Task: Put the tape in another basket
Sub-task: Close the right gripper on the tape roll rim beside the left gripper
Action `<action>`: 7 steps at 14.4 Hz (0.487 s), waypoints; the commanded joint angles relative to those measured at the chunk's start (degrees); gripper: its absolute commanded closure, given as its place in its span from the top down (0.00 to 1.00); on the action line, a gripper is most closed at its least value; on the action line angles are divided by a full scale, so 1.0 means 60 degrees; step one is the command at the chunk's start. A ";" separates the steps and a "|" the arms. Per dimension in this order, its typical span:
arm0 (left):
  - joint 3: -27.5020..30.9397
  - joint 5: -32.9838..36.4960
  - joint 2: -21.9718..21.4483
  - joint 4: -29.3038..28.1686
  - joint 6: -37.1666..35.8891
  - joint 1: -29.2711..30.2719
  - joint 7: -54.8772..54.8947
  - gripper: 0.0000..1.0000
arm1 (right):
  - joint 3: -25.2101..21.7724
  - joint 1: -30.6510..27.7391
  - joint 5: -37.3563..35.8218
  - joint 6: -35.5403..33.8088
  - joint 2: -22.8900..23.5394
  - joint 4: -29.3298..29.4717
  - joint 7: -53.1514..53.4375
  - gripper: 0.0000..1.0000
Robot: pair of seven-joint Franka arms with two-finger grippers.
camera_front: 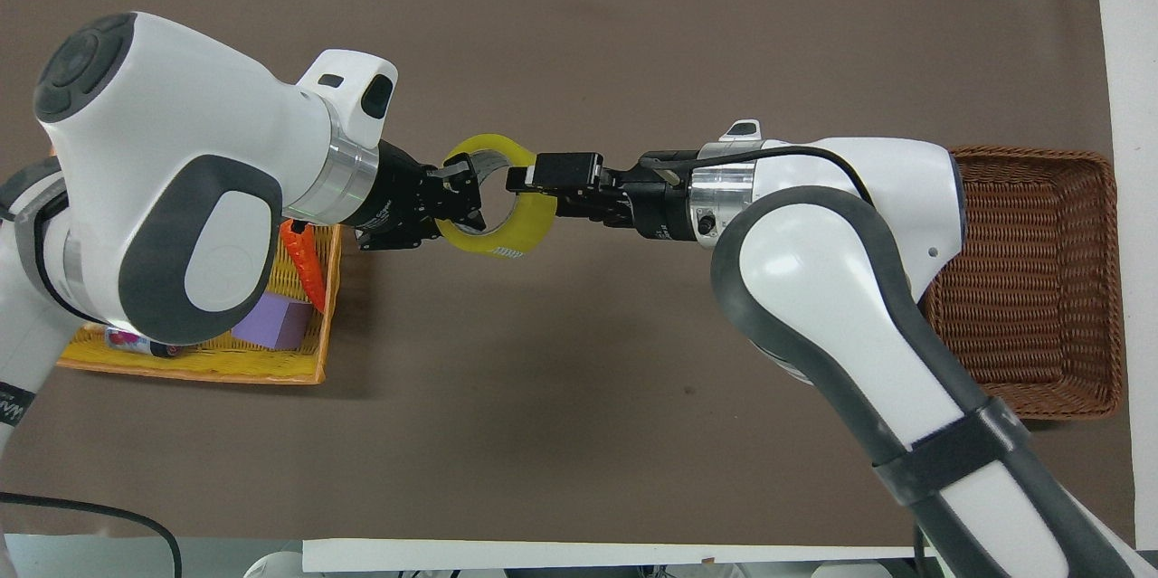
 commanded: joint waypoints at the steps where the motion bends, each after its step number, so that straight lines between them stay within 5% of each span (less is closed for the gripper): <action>1: 0.0054 -0.0041 -0.0040 0.0061 -0.0158 -0.0014 -0.0109 0.03 | -0.0016 -0.0027 0.0238 -0.0080 -0.0017 0.0021 -0.0325 0.52; 3: 0.0054 -0.0041 -0.0040 0.0061 -0.0158 -0.0014 -0.0109 0.03 | -0.0016 -0.0012 0.0238 -0.0124 -0.0032 0.0006 -0.0281 0.12; 4: 0.0069 -0.0041 -0.0040 0.0061 -0.0158 -0.0014 -0.0109 0.03 | -0.0016 0.0002 0.0238 -0.0109 -0.0046 0.0006 -0.0267 0.01; 7: 0.0054 -0.0041 -0.0040 0.0061 -0.0158 -0.0014 -0.0109 0.03 | -0.0016 -0.0012 0.0223 -0.0153 -0.0061 0.0006 -0.0310 0.00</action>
